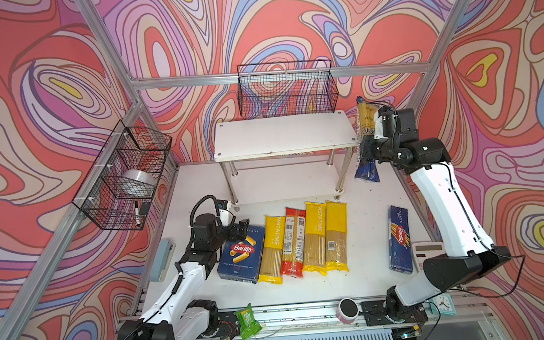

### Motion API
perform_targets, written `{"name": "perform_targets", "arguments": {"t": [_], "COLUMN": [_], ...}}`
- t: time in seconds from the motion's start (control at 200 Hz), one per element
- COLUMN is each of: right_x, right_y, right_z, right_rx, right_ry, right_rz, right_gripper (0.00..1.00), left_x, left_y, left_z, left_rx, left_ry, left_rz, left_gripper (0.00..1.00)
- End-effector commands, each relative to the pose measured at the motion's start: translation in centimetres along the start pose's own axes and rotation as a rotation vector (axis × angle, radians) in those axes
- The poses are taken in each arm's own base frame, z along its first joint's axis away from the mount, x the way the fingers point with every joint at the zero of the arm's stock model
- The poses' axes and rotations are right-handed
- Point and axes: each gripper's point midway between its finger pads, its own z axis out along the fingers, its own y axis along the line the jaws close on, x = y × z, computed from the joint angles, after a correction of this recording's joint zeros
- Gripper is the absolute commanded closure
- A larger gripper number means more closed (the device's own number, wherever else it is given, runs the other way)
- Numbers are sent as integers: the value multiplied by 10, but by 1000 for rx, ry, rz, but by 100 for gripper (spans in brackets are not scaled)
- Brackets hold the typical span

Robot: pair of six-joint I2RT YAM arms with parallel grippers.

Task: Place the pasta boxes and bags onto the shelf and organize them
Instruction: 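Carry the bag to the shelf top and stand it upright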

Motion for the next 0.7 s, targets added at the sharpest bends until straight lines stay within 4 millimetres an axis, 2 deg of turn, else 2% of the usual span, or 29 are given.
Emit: {"name": "perform_targets", "arguments": {"t": [0.0,0.15,0.205,0.225,0.376,0.696], "right_x": [-48,-71,-79,-76,-84,-91], "right_y": [23,38,42,42,49,46], "right_z": [-13,-5,-9,4,13,20], "right_rx": [-101,-157,-173,-170,-192,-200], "right_ry": [-141,-170,-189,-169,-178,-205], "right_rz": [-3,1,6,6,8,38], "right_gripper": [100,100,100,100,100,100], "left_x": [-2,-3,-2,-2,-2,-1], "left_y": [0,0,1,0,1,1], "left_z": [-2,-2,-2,-2,-4,-2], "left_rx": [-3,-3,-4,-3,-9,-9], "left_ry": [-3,-4,-3,-2,-6,5], "left_rz": [6,7,8,8,8,9], "left_gripper": [0,0,0,0,0,0]}}
